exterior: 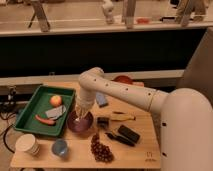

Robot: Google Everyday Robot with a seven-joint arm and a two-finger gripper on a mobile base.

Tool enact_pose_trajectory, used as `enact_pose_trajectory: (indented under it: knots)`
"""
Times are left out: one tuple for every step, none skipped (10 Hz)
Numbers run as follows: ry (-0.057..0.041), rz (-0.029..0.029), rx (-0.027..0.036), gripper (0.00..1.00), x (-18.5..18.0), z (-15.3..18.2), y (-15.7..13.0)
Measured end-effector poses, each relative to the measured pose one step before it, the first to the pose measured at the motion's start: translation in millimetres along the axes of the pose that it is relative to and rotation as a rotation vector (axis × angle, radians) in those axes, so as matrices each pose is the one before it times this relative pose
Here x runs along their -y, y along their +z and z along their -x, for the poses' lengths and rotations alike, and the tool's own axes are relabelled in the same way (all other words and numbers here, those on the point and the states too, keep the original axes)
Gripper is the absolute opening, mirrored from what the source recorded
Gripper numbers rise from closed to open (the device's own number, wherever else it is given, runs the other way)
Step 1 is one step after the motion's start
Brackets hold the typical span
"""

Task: Place fork in purple bowl

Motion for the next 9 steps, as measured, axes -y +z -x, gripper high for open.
enact_pose_trajectory:
  knots:
    - [-0.01157, 0.0065, -0.0044, 0.13, 1.15, -0.23, 5.89]
    - [-0.00938, 0.00785, -0.00484, 0.22, 0.4, -0.14, 3.43]
    - [-0.00754, 0.00984, -0.00773, 0.35, -1.97, -2.4, 6.0]
    - [-0.00573, 0.00785, -0.0073, 0.43, -1.81, -2.2, 4.56]
    - [-0.01002, 0.00981, -0.00829, 0.55, -0.36, -0.8, 3.95]
    - [-0.00579, 0.00609, -0.0054, 0.63, -0.07, -0.5, 1.88]
    - [-0.00365, 0.00622, -0.00563, 0.73, -0.96, -1.21, 1.8]
    - [-0.00119, 0.00269, -0.00288, 0.79, -0.97, -1.0, 0.79]
    - [-0.00236, 0.00079, -0.00111, 0.8, -0.37, -0.64, -0.06]
